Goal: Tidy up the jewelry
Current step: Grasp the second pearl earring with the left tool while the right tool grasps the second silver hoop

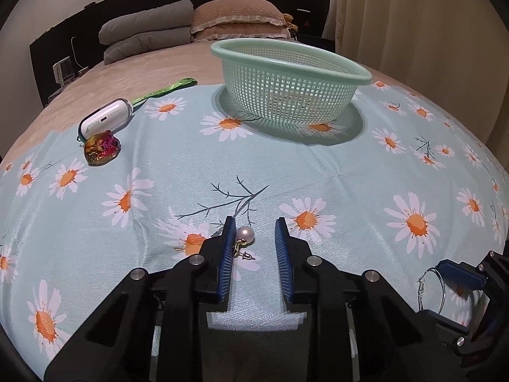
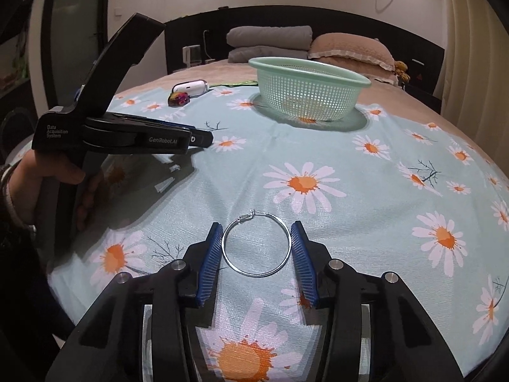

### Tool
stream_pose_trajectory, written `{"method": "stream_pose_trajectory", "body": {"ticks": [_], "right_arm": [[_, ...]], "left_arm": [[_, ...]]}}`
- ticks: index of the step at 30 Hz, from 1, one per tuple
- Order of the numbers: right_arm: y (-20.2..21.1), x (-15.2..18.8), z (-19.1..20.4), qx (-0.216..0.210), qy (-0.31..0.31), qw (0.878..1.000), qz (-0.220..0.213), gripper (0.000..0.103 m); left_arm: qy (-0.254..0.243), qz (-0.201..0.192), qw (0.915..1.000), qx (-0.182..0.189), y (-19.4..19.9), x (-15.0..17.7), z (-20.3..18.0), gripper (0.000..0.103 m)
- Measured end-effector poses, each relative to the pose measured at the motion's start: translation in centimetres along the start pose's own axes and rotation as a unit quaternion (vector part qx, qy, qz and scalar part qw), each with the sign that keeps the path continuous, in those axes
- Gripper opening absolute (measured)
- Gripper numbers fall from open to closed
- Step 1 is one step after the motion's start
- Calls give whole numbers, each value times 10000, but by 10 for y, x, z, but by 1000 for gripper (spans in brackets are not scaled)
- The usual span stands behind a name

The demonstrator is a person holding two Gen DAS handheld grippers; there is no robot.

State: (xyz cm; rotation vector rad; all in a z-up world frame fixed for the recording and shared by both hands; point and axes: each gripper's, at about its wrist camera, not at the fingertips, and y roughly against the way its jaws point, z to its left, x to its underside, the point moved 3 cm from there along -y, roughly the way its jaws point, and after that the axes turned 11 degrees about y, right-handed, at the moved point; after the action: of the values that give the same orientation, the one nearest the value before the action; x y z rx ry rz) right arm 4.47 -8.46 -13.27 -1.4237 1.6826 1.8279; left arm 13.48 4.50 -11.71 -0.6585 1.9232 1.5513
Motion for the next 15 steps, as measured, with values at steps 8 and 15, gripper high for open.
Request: {"method": "stream_pose_trajectory", "body": {"ticks": [8, 15], "right_arm": [[-2, 5, 8, 199, 326, 9993, 26, 42], [3, 4, 3, 58, 124, 9999, 28, 41]], "left_arm": [[-83, 16, 9997, -218, -2, 2, -3, 11], [-221, -36, 9989, -419, 2, 3, -7, 11]]}}
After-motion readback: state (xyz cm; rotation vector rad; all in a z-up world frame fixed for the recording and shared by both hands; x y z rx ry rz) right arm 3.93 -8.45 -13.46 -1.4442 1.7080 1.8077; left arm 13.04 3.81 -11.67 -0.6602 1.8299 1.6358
